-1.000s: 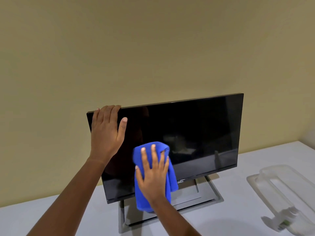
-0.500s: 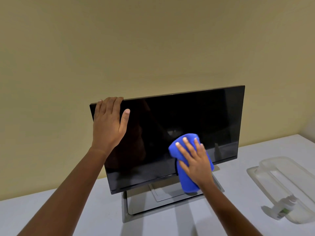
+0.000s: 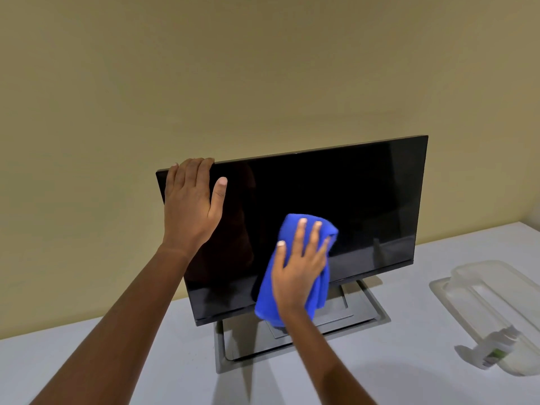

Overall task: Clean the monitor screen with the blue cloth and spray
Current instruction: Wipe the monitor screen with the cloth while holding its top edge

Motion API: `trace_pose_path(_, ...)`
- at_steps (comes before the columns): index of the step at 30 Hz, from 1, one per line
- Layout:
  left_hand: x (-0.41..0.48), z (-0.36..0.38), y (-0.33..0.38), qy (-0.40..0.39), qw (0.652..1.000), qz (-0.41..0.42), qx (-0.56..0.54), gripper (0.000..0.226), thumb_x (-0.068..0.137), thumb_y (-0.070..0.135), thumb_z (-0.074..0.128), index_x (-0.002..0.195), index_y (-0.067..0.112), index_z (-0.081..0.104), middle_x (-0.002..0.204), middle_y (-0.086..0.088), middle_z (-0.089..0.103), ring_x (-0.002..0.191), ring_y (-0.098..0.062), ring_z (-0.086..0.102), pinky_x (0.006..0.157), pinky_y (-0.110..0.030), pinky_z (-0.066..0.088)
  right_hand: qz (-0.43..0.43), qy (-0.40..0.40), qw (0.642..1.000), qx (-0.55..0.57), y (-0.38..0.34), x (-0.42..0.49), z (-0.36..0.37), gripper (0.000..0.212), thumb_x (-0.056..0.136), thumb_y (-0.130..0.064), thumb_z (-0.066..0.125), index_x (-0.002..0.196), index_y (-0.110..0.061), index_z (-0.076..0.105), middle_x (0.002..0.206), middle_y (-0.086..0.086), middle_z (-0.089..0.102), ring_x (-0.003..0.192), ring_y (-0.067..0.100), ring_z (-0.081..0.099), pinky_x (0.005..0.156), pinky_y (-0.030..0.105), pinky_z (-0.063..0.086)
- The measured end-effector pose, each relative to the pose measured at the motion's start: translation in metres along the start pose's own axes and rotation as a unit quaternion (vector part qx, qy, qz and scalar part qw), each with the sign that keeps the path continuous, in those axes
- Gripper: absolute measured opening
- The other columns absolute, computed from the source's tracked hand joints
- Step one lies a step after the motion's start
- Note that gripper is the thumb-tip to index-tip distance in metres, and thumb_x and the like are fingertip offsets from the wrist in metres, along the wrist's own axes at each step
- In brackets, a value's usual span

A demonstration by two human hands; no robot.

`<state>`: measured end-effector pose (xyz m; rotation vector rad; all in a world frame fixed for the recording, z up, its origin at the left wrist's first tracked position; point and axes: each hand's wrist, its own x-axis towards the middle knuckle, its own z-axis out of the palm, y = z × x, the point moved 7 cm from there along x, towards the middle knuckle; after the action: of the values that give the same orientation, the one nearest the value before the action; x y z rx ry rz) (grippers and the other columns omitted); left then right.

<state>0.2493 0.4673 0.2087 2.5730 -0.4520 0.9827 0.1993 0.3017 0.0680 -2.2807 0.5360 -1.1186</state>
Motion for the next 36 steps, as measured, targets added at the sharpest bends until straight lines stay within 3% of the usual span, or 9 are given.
trace_pose_path(3, 0.001, -0.002, 0.0, -0.001, 1.0, 0.0, 0.0, 0.066, 0.089, 0.043, 0.013, 0.127, 0.001, 0.047, 0.129, -0.018, 0.053, 0.127, -0.034, 0.042, 0.113, -0.043, 0.021, -0.171, -0.063, 0.982, -0.054, -0.048, -0.038, 0.024, 0.054, 0.089, -0.04, 0.04, 0.14, -0.023, 0.036, 0.146, 0.008, 0.041, 0.135, 0.039, 0.033, 0.106, 0.055, 0.031)
trace_pose_path(6, 0.001, -0.003, 0.001, -0.002, 1.0, -0.003, 0.0, 0.067, 0.089, 0.043, 0.012, 0.127, 0.001, 0.047, 0.13, -0.018, 0.053, 0.127, -0.033, 0.042, 0.113, -0.042, 0.021, -0.353, -0.092, 0.926, -0.098, -0.064, -0.066, 0.039, 0.054, 0.086, -0.039, 0.046, 0.139, -0.03, 0.038, 0.145, -0.002, 0.043, 0.134, 0.03, 0.038, 0.105, 0.054, 0.037)
trace_pose_path(11, 0.001, -0.005, 0.001, -0.002, 1.0, -0.003, -0.001, 0.066, 0.089, 0.04, 0.011, 0.126, 0.001, 0.049, 0.128, -0.018, 0.054, 0.125, -0.033, 0.044, 0.112, -0.042, 0.023, -0.462, -0.059, 0.874, -0.137, -0.037, -0.041, 0.028, 0.054, 0.084, -0.039, 0.052, 0.137, -0.035, 0.041, 0.141, -0.009, 0.048, 0.134, 0.022, 0.033, 0.107, 0.048, 0.031)
trace_pose_path(18, 0.0, -0.005, 0.002, -0.002, 1.0, -0.001, -0.005, 0.065, 0.089, 0.039, 0.011, 0.127, 0.001, 0.047, 0.129, -0.017, 0.053, 0.127, -0.032, 0.042, 0.113, -0.042, 0.021, -0.306, -0.029, 0.942, -0.137, 0.043, 0.057, -0.023, 0.05, 0.089, -0.04, 0.041, 0.137, -0.023, 0.042, 0.142, 0.008, 0.045, 0.135, 0.033, 0.028, 0.103, 0.051, 0.033)
trace_pose_path(22, 0.0, -0.005, 0.002, 0.001, 1.0, -0.002, -0.006, 0.063, 0.089, 0.038, 0.012, 0.126, 0.001, 0.048, 0.128, -0.017, 0.053, 0.126, -0.033, 0.043, 0.113, -0.043, 0.021, -0.071, -0.005, 0.995, -0.064, 0.095, 0.104, -0.048, 0.056, 0.091, -0.041, 0.04, 0.143, -0.018, 0.032, 0.153, 0.013, 0.025, 0.141, 0.041, 0.014, 0.109, 0.056, 0.028)
trace_pose_path(24, 0.0, -0.004, 0.002, 0.002, 1.0, 0.0, -0.009, 0.063, 0.089, 0.037, 0.013, 0.126, 0.001, 0.048, 0.128, -0.017, 0.053, 0.126, -0.032, 0.043, 0.113, -0.042, 0.02, 0.056, 0.009, 0.998, 0.007, 0.113, 0.114, -0.052, 0.057, 0.095, -0.041, 0.039, 0.146, -0.022, 0.024, 0.157, 0.01, 0.014, 0.143, 0.039, 0.005, 0.114, 0.053, 0.02)
trace_pose_path(26, -0.001, -0.003, 0.001, 0.005, 1.0, -0.003, -0.012, 0.063, 0.089, 0.037, 0.013, 0.127, 0.001, 0.048, 0.129, -0.017, 0.053, 0.127, -0.032, 0.042, 0.114, -0.042, 0.019, 0.113, 0.03, 0.992, 0.051, 0.109, 0.116, -0.051, 0.055, 0.097, -0.036, 0.04, 0.147, -0.022, 0.02, 0.157, 0.01, 0.012, 0.144, 0.038, 0.002, 0.116, 0.048, 0.012)
trace_pose_path(33, -0.001, 0.0, 0.001, 0.018, 0.999, -0.018, -0.021, 0.063, 0.09, 0.038, 0.012, 0.127, 0.001, 0.048, 0.13, -0.018, 0.052, 0.129, -0.033, 0.041, 0.115, -0.042, 0.016, -0.011, 0.027, 0.999, 0.019, 0.009, 0.076, -0.029, 0.053, 0.093, -0.031, 0.045, 0.142, -0.012, 0.034, 0.151, 0.015, 0.029, 0.139, 0.045, 0.018, 0.102, 0.058, 0.034)
trace_pose_path(36, -0.001, -0.001, 0.001, 0.024, 0.999, -0.019, -0.023, 0.062, 0.09, 0.037, 0.013, 0.126, 0.001, 0.049, 0.128, -0.018, 0.053, 0.127, -0.033, 0.042, 0.114, -0.041, 0.016, -0.114, 0.0, 0.993, -0.009, -0.04, 0.049, -0.014, 0.053, 0.092, -0.037, 0.045, 0.14, -0.019, 0.038, 0.149, 0.01, 0.034, 0.138, 0.042, 0.022, 0.104, 0.058, 0.032)
